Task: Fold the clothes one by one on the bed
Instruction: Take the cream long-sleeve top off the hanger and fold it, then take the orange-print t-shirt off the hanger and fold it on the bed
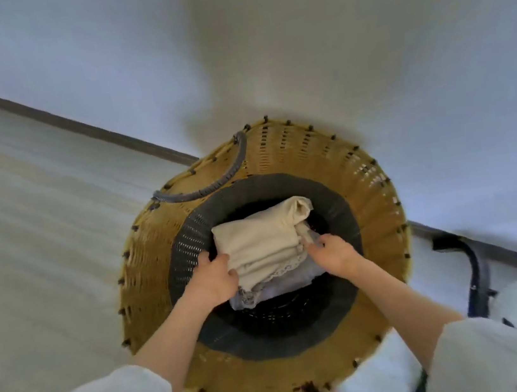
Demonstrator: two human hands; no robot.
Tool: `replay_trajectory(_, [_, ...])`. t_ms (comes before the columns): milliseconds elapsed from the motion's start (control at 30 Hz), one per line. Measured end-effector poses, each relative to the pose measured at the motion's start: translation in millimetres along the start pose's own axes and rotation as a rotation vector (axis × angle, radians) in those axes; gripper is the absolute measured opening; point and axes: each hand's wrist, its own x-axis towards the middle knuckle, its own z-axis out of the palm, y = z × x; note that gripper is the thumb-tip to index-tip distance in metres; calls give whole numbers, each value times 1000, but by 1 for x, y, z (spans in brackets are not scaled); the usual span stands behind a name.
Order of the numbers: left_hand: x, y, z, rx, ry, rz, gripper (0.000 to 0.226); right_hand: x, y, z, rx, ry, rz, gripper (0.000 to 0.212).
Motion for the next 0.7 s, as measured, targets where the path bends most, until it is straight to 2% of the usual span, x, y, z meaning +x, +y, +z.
replay_trajectory(100, [-72,24,-46,-6,-83,76,42,-76,-24,-30,-67,-75,-76,31])
replay_trajectory(267, [-214,74,-113,-81,128,225,28,-224,-68,-87,54,-23,-209,36])
replay_trajectory(367, [-305,97,-140,-246,160,316,20,-324,-83,-116,-72,32,-330,39])
replay_trajectory(433, [-353,110,-155,-314,211,398,23,-378,-87,-130,-144,88,-394,40])
replay_trajectory(533, [-428,125,-169,-298,255,506,25,-458,-82,-142,-185,158,-450,33])
replay_trajectory(700, [-541,130,-160,-296,265,660,20,-572,-48,-133,-95,275,-509,30])
